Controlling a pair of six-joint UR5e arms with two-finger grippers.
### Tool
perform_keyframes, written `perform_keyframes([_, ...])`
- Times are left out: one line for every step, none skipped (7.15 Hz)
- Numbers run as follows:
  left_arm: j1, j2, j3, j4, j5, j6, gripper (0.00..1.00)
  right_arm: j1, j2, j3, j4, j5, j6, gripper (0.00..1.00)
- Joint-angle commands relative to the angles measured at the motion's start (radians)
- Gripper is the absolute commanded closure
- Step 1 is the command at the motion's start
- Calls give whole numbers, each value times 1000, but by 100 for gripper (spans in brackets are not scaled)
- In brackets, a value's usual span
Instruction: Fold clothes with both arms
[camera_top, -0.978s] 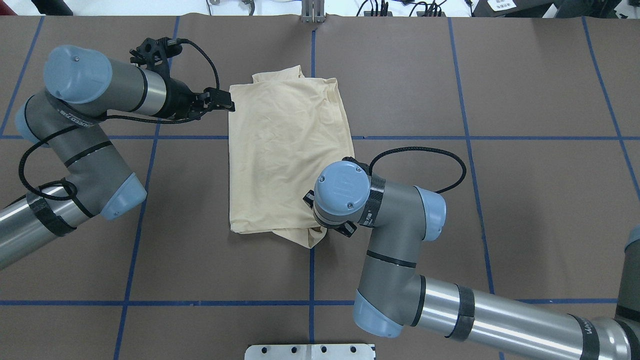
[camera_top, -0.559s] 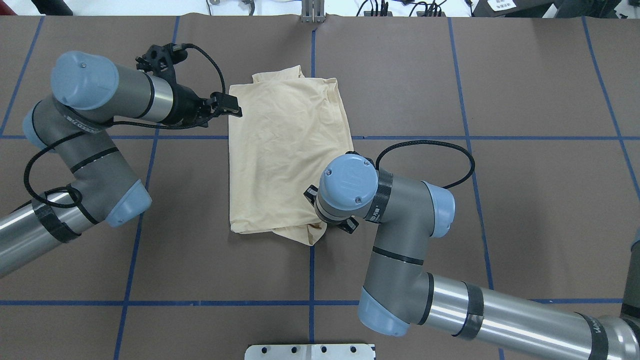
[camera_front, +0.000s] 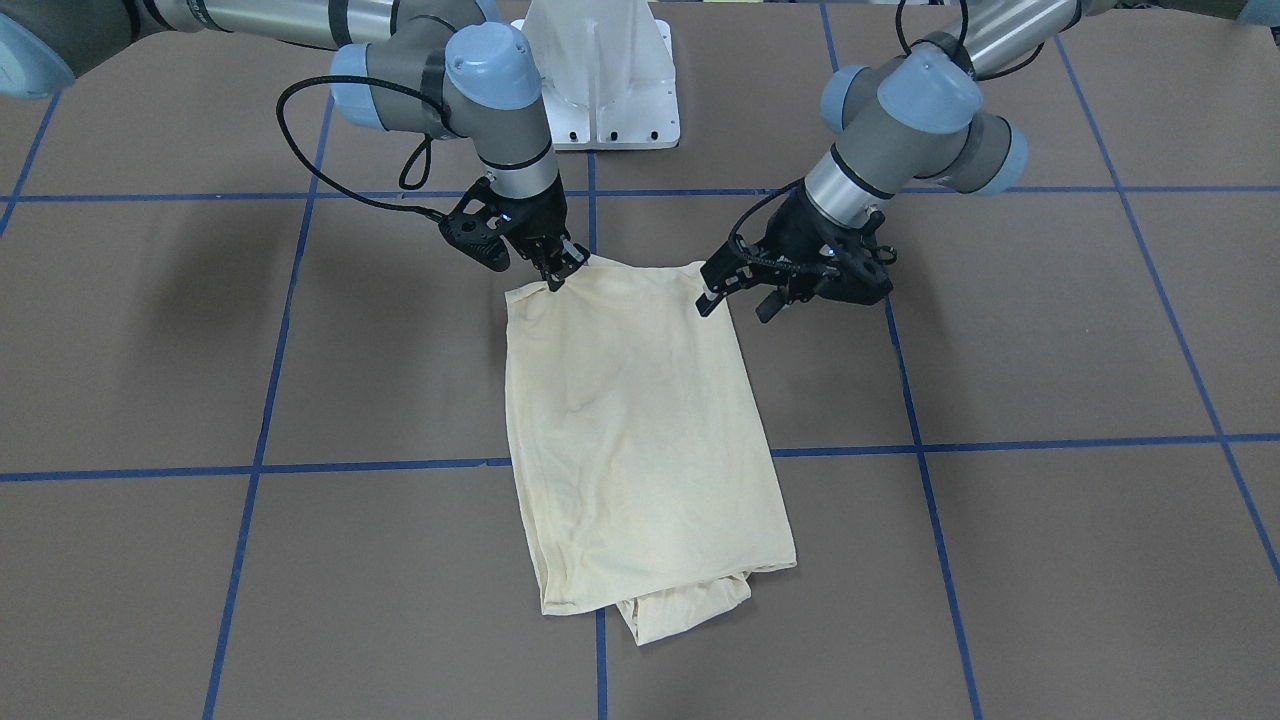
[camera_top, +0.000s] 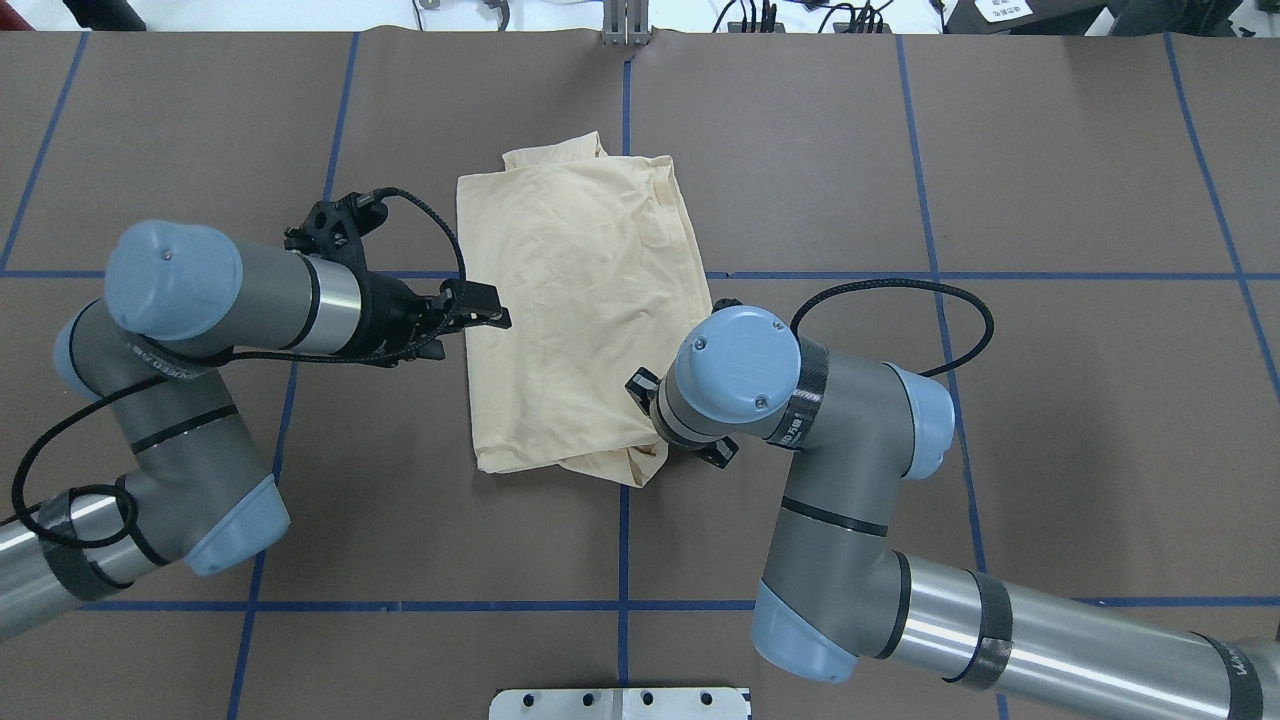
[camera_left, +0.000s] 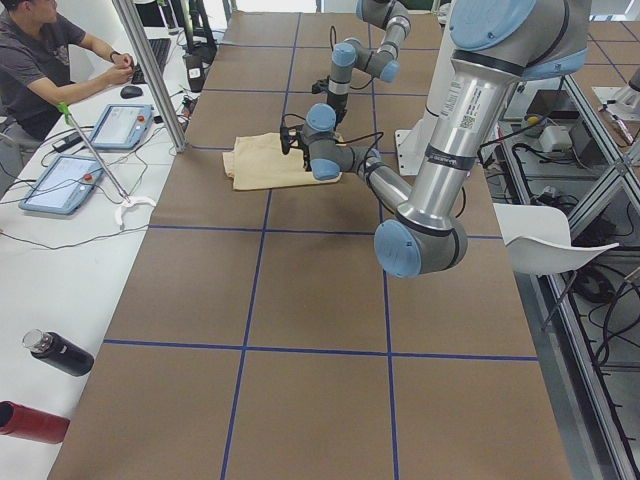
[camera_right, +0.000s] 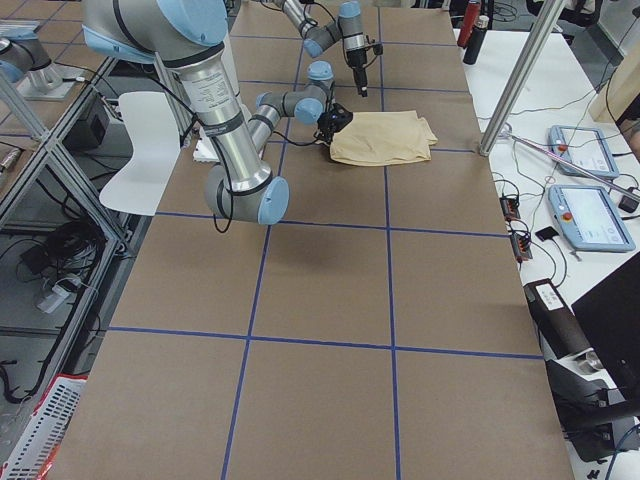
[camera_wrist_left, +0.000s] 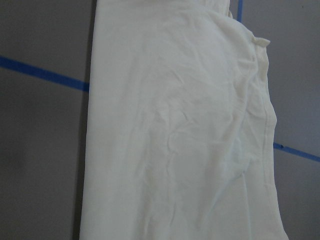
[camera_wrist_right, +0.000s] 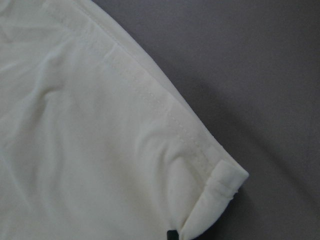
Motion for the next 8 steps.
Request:
perform_keyframes([181,33,-34,16,183,-201,3,-1,-2,2,2,-4,0,100])
perform_keyframes([189,35,-27,65,194,-208,7,0,-2,2,2,-7,0,100])
perform_keyframes([191,29,-26,131,195,-208,7,-1,-2,2,2,-5,0,100])
perform_keyframes([191,30,-26,170,193,-206,9,-1,-2,2,2,-5,0,100])
perform_keyframes([191,27,-20,174,193,-206,11,-1,-2,2,2,-7,0,100])
perform_keyframes([214,26,-7,175,193,-206,13,-1,-2,2,2,-7,0,100])
perform_keyframes([216,18,-4,176,193,-205,17,-1,-2,2,2,-7,0,100])
perform_keyframes([217,16,-6,176,193,-205,21,0,-2,2,2,-5,0,100])
